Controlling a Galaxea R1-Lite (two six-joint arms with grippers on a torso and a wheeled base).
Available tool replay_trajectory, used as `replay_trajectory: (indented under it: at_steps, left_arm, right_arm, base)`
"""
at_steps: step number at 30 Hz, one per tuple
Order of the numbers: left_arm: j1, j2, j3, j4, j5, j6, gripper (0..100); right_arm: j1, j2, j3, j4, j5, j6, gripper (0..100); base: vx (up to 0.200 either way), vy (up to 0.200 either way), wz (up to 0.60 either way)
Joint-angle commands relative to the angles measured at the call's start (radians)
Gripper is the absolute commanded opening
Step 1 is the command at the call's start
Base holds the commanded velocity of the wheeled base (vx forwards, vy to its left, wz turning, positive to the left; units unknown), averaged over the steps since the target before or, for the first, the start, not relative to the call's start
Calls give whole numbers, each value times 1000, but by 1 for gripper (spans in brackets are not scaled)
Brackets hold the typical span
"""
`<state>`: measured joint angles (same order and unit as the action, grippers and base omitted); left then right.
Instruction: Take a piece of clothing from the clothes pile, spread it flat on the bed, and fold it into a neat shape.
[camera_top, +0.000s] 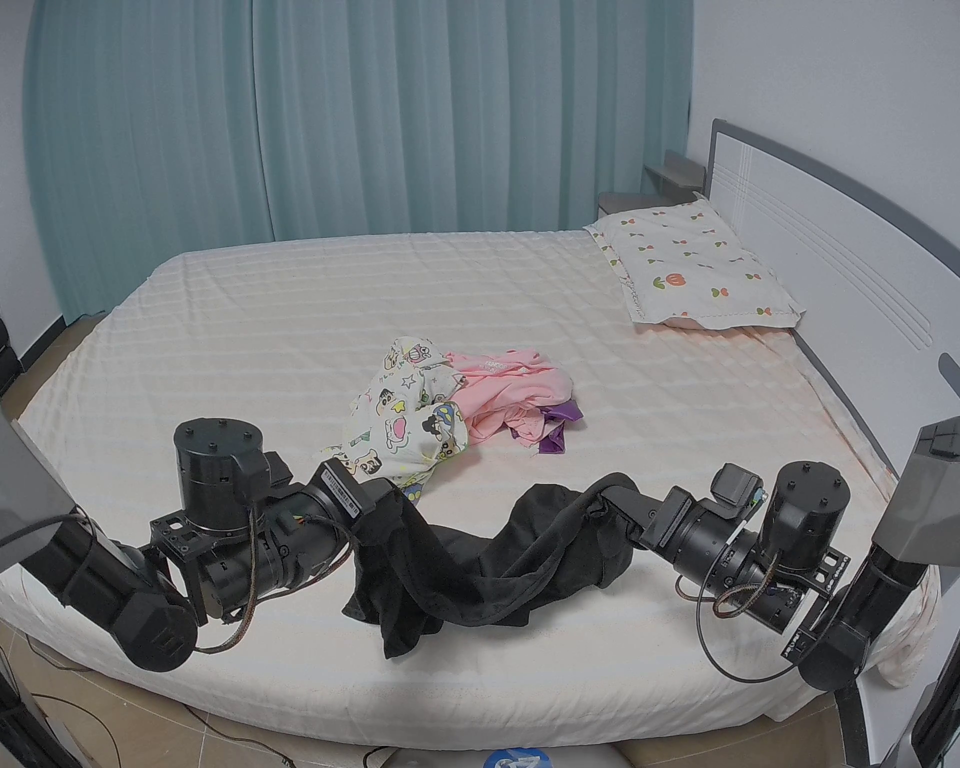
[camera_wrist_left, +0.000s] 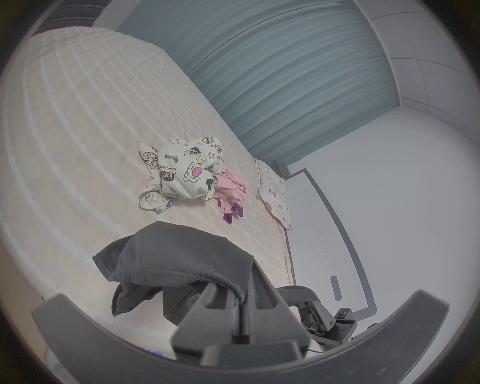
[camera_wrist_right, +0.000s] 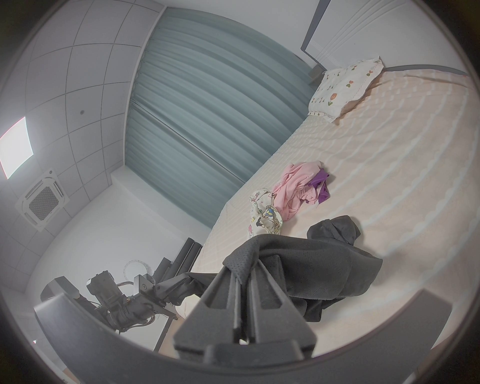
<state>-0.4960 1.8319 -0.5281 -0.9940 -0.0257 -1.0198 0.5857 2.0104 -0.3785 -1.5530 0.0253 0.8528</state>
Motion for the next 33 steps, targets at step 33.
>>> replay_trajectory:
  at_steps: [33]
  left_arm:
    - [66,-13,-21,-2,0,-98,0]
  right_arm:
    - [0,1,-17,-18,-19,-4,0]
  base:
    - [-55,36,0]
